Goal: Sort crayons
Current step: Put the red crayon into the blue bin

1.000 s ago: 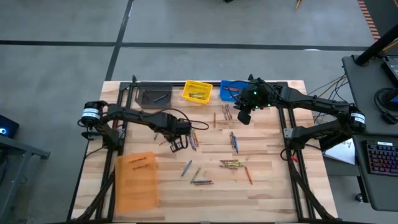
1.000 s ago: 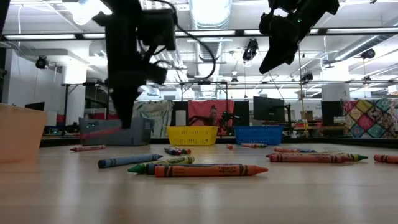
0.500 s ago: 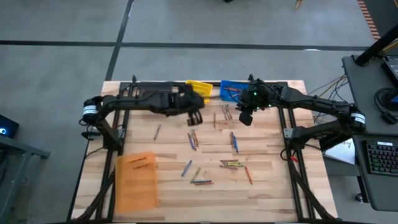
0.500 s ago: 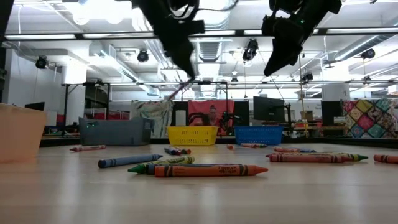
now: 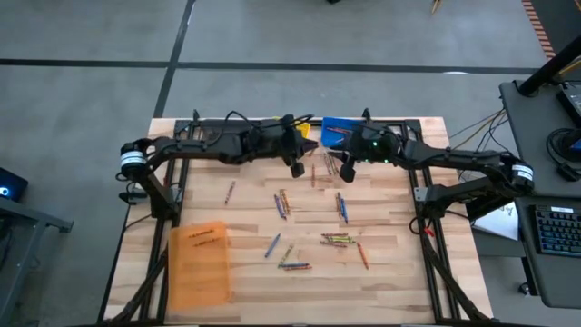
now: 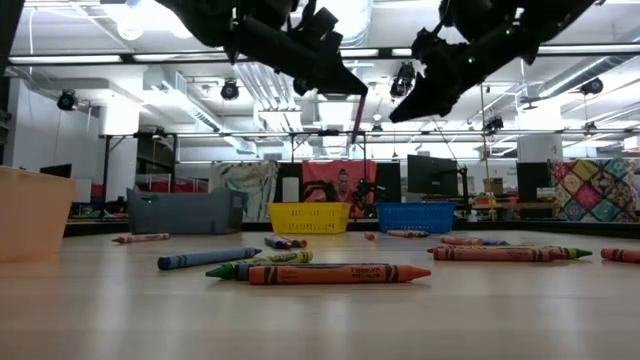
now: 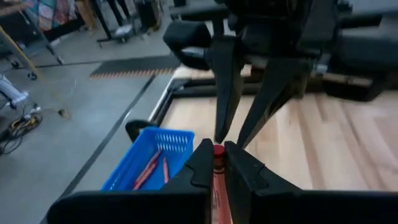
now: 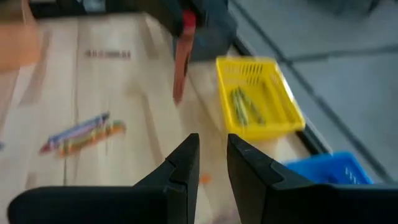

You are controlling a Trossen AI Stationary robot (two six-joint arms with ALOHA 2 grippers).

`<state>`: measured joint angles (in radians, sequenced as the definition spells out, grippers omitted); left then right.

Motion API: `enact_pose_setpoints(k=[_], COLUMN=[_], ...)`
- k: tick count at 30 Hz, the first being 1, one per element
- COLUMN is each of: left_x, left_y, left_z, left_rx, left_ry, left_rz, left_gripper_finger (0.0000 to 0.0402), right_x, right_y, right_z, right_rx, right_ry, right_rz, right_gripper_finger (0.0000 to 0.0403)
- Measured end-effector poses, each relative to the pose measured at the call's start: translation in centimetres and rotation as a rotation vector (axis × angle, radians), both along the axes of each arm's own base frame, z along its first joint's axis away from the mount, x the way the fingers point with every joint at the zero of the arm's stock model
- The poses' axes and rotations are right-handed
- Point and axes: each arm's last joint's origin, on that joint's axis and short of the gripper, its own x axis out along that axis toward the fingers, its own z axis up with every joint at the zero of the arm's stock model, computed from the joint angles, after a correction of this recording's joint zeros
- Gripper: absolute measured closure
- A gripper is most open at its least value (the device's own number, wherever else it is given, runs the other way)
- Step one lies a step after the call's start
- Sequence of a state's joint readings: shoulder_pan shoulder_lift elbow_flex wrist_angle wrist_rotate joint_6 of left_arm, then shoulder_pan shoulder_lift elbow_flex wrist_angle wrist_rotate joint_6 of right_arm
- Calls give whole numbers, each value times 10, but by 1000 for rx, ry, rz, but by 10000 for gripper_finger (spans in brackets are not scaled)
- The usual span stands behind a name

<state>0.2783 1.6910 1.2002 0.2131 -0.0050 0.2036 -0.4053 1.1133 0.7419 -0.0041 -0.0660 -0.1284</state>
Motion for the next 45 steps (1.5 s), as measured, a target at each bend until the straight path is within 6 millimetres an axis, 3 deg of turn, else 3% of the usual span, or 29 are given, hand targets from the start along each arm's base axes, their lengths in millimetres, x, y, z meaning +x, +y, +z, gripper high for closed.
enact_pose_setpoints(k=[7, 12, 19, 26, 31, 38, 45], left_x=[-10, -19, -22, -22, -22, -21, -22], left_y=[-4, -7, -8, -10, -10, -10, -10], left_z=[-9, -12, -14, -10, -10, -11, -10], left_rx=[-58, -67, -68, -78, -78, -80, -103], left_ry=[-168, -314, -341, -386, -385, -378, -364], left_rz=[-31, -33, -34, -65, -63, -65, -79], left_gripper_finger=[402, 401, 401, 401, 401, 398, 346], right_x=[3, 4, 11, 26, 32, 33, 32], right_y=[2, 2, 6, 0, -3, -4, -5], right_z=[1, 3, 9, 2, 2, 3, 2], right_rx=[-31, -13, -6, -22, -32, -43, -17], right_ry=[-158, -181, -287, -297, -298, -293, -293], right_rz=[95, 86, 178, 183, 184, 167, 159], right_gripper_finger=[327, 291, 224, 213, 245, 376, 385])
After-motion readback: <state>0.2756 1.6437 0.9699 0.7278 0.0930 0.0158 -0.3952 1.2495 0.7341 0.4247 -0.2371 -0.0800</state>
